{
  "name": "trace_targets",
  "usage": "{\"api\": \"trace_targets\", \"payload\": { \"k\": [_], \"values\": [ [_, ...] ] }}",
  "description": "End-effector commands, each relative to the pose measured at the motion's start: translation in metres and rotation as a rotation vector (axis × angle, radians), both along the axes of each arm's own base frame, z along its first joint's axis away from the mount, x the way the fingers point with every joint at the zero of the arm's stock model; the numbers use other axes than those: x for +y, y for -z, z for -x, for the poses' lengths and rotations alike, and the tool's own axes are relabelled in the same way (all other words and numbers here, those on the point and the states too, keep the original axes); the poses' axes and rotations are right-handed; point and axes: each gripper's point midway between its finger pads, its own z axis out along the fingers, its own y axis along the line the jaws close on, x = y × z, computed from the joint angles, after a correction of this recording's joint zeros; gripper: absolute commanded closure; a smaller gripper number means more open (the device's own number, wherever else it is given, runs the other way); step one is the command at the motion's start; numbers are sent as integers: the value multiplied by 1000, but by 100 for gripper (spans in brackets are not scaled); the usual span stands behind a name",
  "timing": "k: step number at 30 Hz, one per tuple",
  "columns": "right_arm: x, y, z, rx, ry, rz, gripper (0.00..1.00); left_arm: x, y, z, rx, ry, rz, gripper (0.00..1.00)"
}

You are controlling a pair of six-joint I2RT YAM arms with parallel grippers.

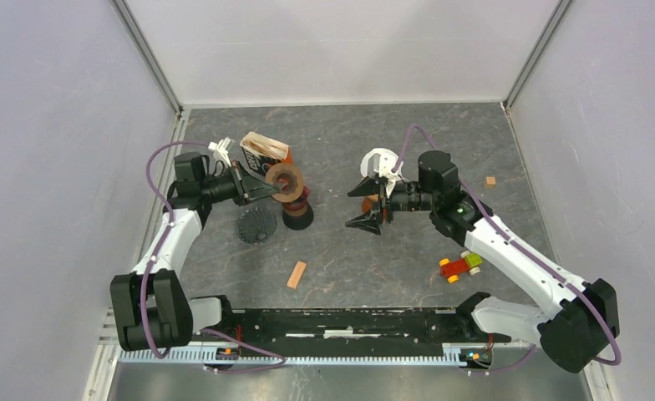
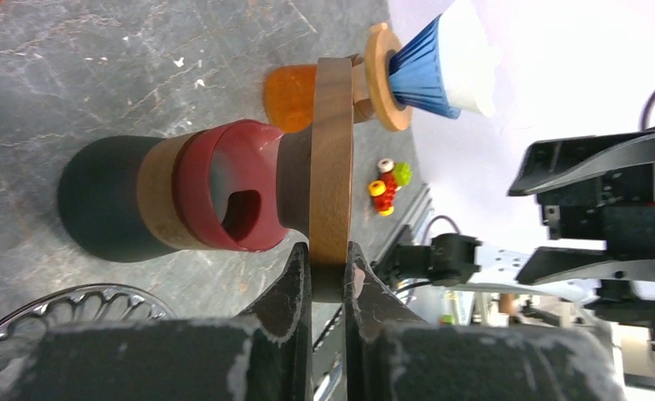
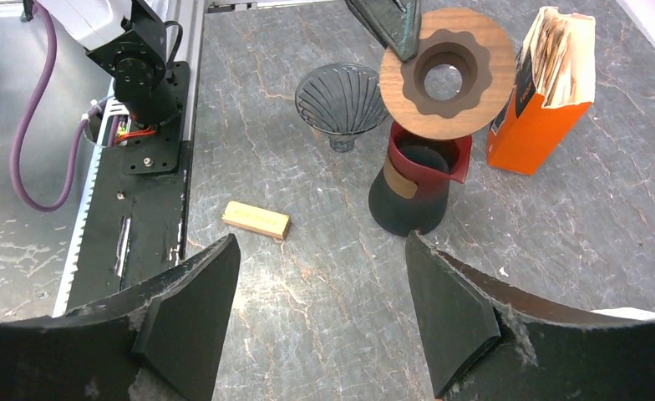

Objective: Place the coffee filter in the dripper
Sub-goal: Pick up the dripper holder from the center of the board, then place the dripper holder onto the coffee server.

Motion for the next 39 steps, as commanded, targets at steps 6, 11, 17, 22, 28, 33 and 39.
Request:
{"api": "trace_targets", "payload": {
  "k": [6, 11, 17, 22, 28, 33, 39],
  "values": [
    [-6, -5, -4, -47, 30, -19, 19, -5, -23, -12, 3, -1, 161, 98],
    [-9, -11, -2, -74, 15, -29, 15, -5, -14, -10, 22, -20, 158, 98],
    [-13, -15, -2, -70, 7, -42, 13, -5, -4, -10, 91, -47, 170, 98],
    [-15, -7, -4, -66, 24, -31, 13, -4, 8, -12, 148, -63, 183, 98],
    [-17, -5, -7, -67, 33, -26, 13, -11, 17, -9, 201, -43, 195, 98],
    [-17, -4, -8, -66, 42, -22, 13, -14, 21, -8, 219, -35, 196, 98],
    [-17, -1, -9, -58, 45, -18, 13, -14, 28, -9, 252, -40, 204, 98]
  ]
}}
